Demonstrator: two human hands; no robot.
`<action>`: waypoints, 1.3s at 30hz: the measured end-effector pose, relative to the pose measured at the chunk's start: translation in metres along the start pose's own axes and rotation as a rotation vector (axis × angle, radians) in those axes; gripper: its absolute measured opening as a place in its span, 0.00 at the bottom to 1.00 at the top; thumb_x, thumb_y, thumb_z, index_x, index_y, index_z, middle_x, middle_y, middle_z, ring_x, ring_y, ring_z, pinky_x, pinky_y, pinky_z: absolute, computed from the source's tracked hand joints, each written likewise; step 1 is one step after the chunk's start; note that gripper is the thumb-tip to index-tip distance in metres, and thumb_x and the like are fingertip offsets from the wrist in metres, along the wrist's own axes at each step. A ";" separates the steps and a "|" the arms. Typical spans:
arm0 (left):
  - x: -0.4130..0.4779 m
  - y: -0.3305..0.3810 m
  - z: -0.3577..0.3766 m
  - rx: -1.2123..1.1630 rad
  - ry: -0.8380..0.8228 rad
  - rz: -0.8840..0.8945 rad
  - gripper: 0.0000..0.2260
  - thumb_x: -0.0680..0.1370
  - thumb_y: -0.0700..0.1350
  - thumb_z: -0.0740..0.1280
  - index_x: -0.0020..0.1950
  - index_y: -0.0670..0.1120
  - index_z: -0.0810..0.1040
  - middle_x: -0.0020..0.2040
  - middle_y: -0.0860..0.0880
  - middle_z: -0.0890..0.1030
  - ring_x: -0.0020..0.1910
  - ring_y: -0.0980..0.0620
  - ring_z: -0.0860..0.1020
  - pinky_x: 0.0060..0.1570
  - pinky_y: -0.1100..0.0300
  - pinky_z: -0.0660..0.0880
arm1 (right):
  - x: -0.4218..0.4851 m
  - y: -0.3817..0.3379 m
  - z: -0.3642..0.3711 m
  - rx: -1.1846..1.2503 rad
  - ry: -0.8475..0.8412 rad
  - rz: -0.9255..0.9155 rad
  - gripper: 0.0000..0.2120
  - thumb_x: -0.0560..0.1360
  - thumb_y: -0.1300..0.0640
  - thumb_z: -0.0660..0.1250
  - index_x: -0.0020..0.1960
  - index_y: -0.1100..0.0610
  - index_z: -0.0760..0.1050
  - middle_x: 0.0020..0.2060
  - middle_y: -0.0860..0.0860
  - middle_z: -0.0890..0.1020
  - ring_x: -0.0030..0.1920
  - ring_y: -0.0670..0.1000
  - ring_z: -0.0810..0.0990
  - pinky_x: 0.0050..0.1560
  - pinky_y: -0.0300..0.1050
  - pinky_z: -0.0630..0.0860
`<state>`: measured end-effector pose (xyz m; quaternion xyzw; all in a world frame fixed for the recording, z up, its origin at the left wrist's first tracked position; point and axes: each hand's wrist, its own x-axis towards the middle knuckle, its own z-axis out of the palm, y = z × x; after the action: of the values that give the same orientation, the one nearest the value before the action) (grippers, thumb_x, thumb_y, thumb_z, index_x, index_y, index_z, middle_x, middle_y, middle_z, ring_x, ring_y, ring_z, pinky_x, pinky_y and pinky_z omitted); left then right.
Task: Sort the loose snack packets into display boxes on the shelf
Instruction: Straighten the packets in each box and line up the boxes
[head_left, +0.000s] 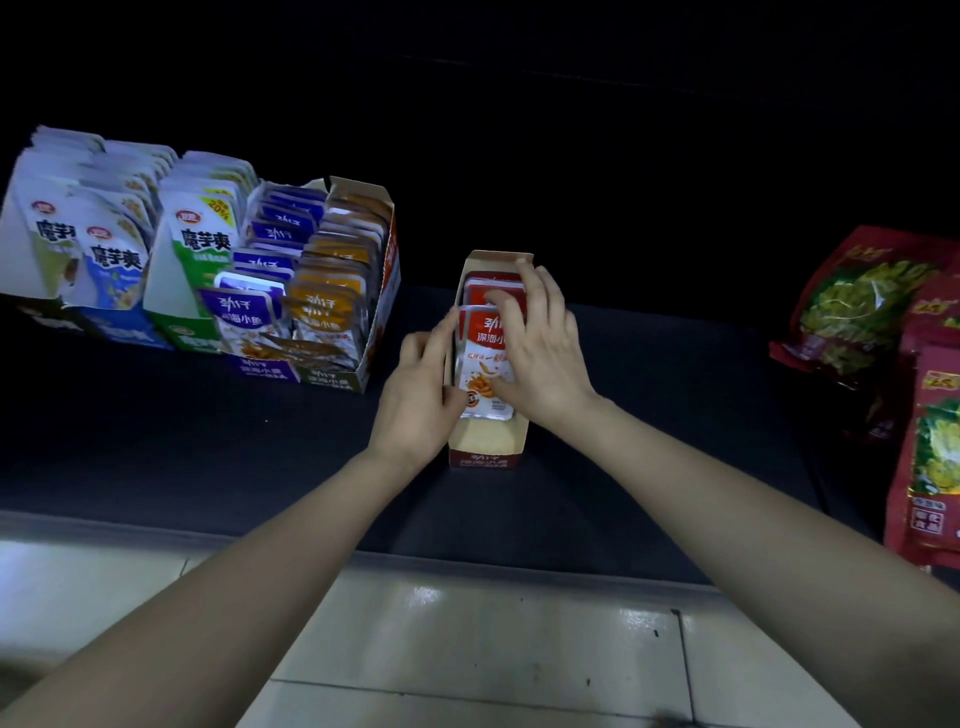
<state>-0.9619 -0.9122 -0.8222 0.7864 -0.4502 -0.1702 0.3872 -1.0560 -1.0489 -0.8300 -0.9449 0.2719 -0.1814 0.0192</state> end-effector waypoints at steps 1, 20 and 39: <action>-0.001 0.000 0.000 -0.003 0.003 0.005 0.36 0.77 0.36 0.65 0.79 0.58 0.54 0.63 0.49 0.68 0.44 0.56 0.76 0.46 0.64 0.74 | -0.004 0.001 -0.001 0.034 -0.001 0.014 0.42 0.61 0.53 0.79 0.70 0.58 0.65 0.74 0.63 0.59 0.74 0.63 0.56 0.63 0.60 0.69; 0.013 0.008 0.014 0.142 -0.084 -0.049 0.34 0.79 0.45 0.65 0.80 0.51 0.49 0.73 0.45 0.57 0.58 0.47 0.75 0.52 0.53 0.77 | -0.004 0.009 -0.005 0.011 0.031 0.071 0.43 0.62 0.47 0.79 0.67 0.66 0.65 0.69 0.64 0.66 0.71 0.64 0.65 0.62 0.59 0.74; 0.016 -0.003 0.019 0.042 -0.127 -0.041 0.40 0.80 0.43 0.65 0.79 0.60 0.39 0.74 0.45 0.57 0.53 0.50 0.75 0.49 0.61 0.73 | -0.009 0.015 0.000 0.587 -0.085 0.358 0.43 0.71 0.55 0.75 0.75 0.49 0.49 0.67 0.55 0.68 0.54 0.52 0.80 0.44 0.53 0.82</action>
<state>-0.9632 -0.9338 -0.8352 0.7912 -0.4609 -0.2180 0.3376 -1.0708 -1.0564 -0.8350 -0.8431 0.3686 -0.2060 0.3329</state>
